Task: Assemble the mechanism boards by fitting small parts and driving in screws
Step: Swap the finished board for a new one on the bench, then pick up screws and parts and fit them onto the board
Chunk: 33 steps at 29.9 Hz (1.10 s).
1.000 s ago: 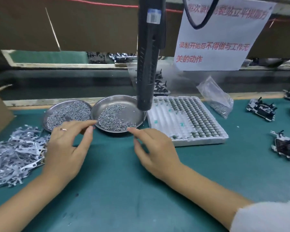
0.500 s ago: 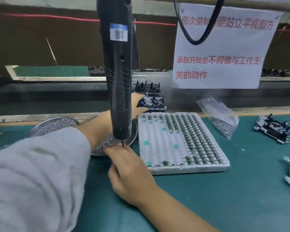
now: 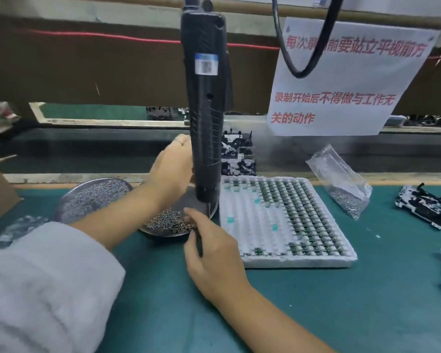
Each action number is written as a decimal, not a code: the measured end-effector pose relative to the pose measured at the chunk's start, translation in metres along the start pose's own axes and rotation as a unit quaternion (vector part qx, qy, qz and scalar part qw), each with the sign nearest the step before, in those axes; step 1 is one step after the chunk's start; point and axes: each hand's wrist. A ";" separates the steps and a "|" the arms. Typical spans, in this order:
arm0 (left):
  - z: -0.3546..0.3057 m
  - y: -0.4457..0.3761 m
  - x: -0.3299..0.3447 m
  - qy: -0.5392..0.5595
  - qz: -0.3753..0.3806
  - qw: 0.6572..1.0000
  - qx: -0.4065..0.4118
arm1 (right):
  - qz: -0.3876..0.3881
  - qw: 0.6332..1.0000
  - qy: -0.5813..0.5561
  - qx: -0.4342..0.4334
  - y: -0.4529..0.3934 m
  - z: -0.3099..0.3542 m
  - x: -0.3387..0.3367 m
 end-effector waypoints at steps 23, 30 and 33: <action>0.093 0.202 -0.086 -0.117 -0.004 0.988 0.101 | 0.188 0.941 0.138 -0.243 0.020 0.021 0.001; 0.127 0.160 -0.092 -0.239 0.046 0.966 -0.090 | 0.171 0.955 0.155 -0.188 0.016 0.022 0.002; 0.125 0.157 -0.090 -0.210 -0.018 0.976 -0.050 | 0.151 0.961 0.133 -0.189 0.017 0.020 0.003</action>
Point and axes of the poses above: each hand's wrist, its own y-axis away from the middle knuckle, its own x-axis out of the palm, z = x × y, and after that the axes turned 1 degree about y, right-handed
